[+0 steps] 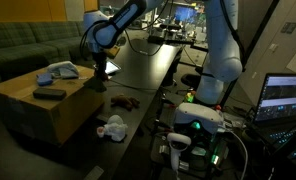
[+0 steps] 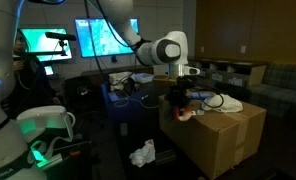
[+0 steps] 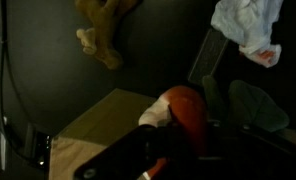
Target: Switch between the objects on the box and on the table one by one
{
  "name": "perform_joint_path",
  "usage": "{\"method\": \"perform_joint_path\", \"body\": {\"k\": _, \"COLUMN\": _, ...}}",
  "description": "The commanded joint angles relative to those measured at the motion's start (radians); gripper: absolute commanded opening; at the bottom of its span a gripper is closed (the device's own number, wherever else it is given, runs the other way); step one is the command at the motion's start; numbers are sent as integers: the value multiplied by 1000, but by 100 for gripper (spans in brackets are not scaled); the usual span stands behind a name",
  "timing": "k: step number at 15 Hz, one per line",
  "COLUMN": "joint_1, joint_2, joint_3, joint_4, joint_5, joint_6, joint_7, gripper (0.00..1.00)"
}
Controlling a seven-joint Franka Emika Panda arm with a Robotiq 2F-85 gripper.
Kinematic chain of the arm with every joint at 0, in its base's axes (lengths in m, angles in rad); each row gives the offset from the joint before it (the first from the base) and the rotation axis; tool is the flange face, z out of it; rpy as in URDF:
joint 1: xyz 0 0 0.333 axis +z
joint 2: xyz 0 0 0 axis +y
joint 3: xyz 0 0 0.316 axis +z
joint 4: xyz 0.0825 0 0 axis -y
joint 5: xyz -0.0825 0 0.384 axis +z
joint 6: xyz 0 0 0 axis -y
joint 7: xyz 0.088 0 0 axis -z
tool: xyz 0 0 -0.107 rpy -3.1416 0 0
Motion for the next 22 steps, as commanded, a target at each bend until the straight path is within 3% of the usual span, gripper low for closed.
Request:
{"method": "perform_joint_path", "body": {"k": 1, "joint_1": 8, "joint_2": -140, "joint_3": 2, "joint_4": -252, "joint_5": -9, "joint_6": 88, "joint_7": 68, "gripper": 9}}
{"method": "perform_joint_path", "body": {"k": 4, "joint_1": 1, "joint_2": -132, "joint_3": -7, "joint_4": -371, "joint_5": 0, "joint_6": 174, "joint_7": 133, "gripper": 8}}
{"method": "perform_joint_path", "body": {"k": 7, "joint_1": -5, "joint_2": -66, "joint_3": -26, "joint_4": -410, "joint_5": 4, "joint_6": 237, "joint_7": 182, "gripper": 8}}
{"method": "perform_joint_path", "body": {"k": 15, "joint_1": 12, "joint_2": 156, "joint_3": -108, "joint_4": -327, "joint_5": 3, "joint_6": 293, "joint_7": 264, "gripper": 11}}
{"method": "perform_joint_path", "body": {"k": 16, "joint_1": 14, "joint_2": 172, "joint_3": -115, "joint_4": -317, "joint_5": 6, "joint_6": 295, "joint_7": 272, "gripper": 29}}
{"method": "perform_joint_path", "body": {"k": 17, "joint_1": 15, "joint_2": 186, "joint_3": -117, "joint_4": -306, "joint_5": 11, "joint_6": 296, "joint_7": 279, "gripper": 39}}
{"method": "perform_joint_path", "body": {"k": 22, "joint_1": 29, "joint_2": 226, "joint_3": -131, "joint_4": -263, "joint_5": 18, "joint_6": 290, "joint_7": 327, "gripper": 76}}
